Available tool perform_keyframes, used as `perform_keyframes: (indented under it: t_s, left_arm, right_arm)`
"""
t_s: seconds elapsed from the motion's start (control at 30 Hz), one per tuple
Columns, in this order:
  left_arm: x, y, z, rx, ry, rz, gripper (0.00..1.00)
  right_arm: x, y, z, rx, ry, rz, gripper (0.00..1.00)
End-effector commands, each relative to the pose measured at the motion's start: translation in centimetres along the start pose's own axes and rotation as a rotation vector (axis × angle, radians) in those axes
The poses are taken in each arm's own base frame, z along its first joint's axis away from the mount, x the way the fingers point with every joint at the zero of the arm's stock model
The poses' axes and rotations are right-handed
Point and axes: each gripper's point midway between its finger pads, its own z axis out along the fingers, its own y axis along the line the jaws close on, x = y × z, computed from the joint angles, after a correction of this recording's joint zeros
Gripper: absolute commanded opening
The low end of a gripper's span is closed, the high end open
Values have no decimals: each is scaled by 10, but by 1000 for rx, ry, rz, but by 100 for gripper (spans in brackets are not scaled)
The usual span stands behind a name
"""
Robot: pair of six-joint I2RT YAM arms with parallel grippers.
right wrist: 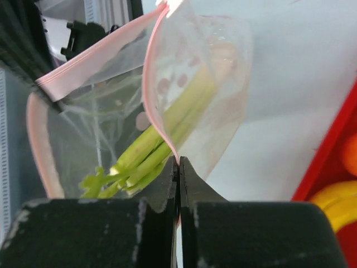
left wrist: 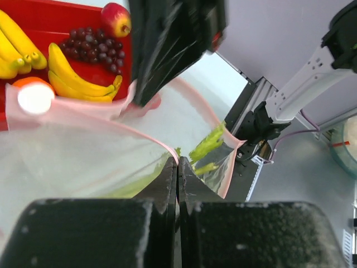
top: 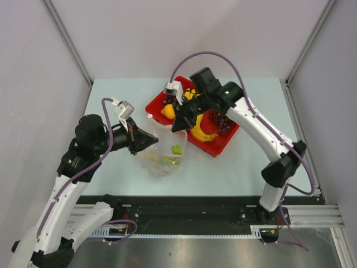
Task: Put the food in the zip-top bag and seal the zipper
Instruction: Adjust the zipper food storage bag at the center of the board.
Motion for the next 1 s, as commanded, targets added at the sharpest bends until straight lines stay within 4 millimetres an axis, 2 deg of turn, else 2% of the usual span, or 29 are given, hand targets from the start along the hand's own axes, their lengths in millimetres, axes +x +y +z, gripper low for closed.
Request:
perform_keyframes:
  t_s: [0.0,0.03,0.1,0.13,0.17,0.2,0.23,0.27,0.3,0.37,0.4,0.43,0.47,0.5,0.6,0.63,0.7,0.73,0.77,0.8,0.83,0.93,0.97]
  left_arm:
    - [-17,-13,-5,25,-36,18,0]
    - [-21,-15,-6,28,-42,24,0]
    - [-24,-15,-8,13,-41,28,0]
    - [-19,-9,-7,-11,-29,27,0]
    - [-8,2,-4,-45,-1,11,0]
    - [5,18,-4,-115,40,9,0]
    - [15,29,0,-145,82,1,0]
    - [23,35,-1,-171,120,-10,0]
    - [24,42,-2,-201,129,-1,0]
    - [23,45,-2,-208,106,14,0]
    - [23,44,-2,-197,91,28,0]
    - [22,37,-6,-171,57,60,4]
    - [25,38,-3,-151,37,89,4]
    - [24,35,-4,-133,22,125,5]
    - [18,36,-7,-147,-10,166,1]
    - [17,36,-7,-156,-4,154,0]
    - [4,28,-6,-136,10,115,0]
    - [-5,20,-7,-114,1,113,0]
    - [-24,9,-13,-101,-41,134,0]
    - [-31,7,-14,-106,-56,128,0]
    - [-35,5,-17,-112,-67,131,0]
    - [-21,11,-13,-111,-21,114,0]
    - [-17,13,-12,-114,-5,104,0]
  right_arm:
    - [-5,4,12,-102,26,-68,0]
    - [-15,13,9,-131,-1,-87,0]
    - [-11,9,13,-113,4,-101,0]
    - [-1,-5,16,-57,32,-107,0]
    - [23,-17,27,-46,81,-75,0]
    - [27,-20,26,-51,89,-62,0]
    - [18,-7,20,-119,65,-31,0]
    - [-3,9,9,-156,29,-27,0]
    - [-15,22,2,-180,1,10,0]
    - [-30,35,-13,-167,-58,-57,0]
    - [3,17,3,-122,12,-42,0]
    - [6,3,4,-76,-10,-75,0]
    - [18,-2,6,-70,2,-58,0]
    - [20,0,5,-92,-5,-43,0]
    - [15,-3,7,-86,6,-31,0]
    - [4,2,1,-86,-11,-46,0]
    - [-8,7,-6,-83,-39,-35,0]
    - [-22,14,-14,-89,-77,-54,0]
    - [-31,22,-19,-99,-104,-27,0]
    - [-36,26,-20,-98,-121,-38,0]
    - [-32,26,-19,-76,-127,-52,0]
    - [-9,15,-4,-50,-76,-87,0]
    - [-26,23,-10,-67,-108,-105,0]
